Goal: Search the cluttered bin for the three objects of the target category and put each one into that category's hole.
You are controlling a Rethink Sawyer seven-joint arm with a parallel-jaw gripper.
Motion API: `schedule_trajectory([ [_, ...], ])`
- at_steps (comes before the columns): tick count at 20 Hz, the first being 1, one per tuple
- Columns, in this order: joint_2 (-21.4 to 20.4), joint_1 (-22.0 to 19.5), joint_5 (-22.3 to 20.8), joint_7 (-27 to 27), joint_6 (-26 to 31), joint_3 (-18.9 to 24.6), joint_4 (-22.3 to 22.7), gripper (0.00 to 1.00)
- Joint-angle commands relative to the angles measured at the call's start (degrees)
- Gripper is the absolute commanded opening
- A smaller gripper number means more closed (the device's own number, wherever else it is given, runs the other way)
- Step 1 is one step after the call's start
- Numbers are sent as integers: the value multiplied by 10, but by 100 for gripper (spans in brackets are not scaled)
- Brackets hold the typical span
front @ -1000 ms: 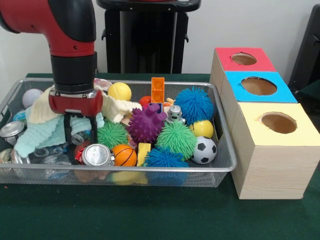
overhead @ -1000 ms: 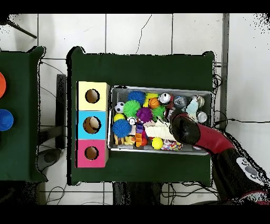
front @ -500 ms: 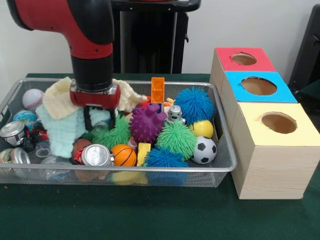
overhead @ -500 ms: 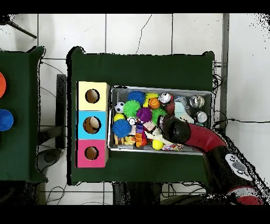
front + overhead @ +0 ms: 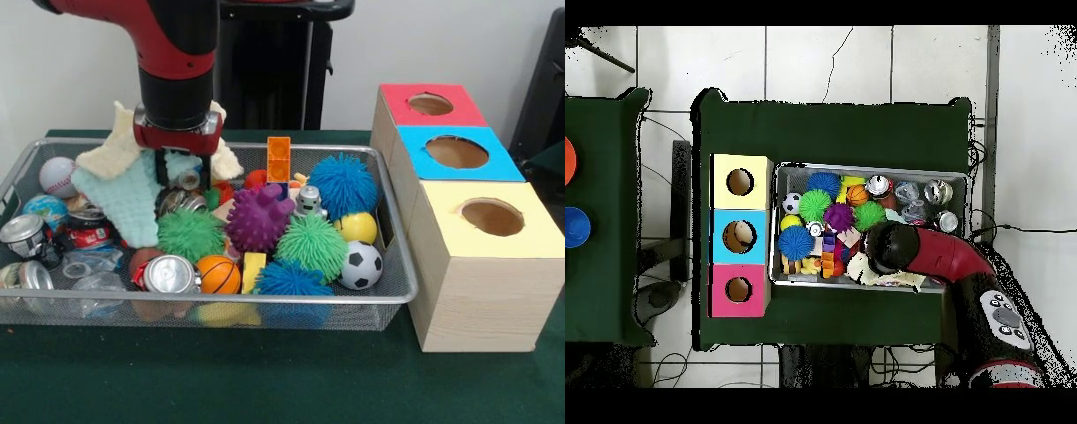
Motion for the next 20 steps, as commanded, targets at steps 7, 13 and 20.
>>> schedule_trajectory([
  [7,-28,34,-13,43,107,-40,8,100],
  [13,-8,7,-2,19,67,2,19,100],
  [20,-6,-17,-7,41,-73,33,25,100],
])
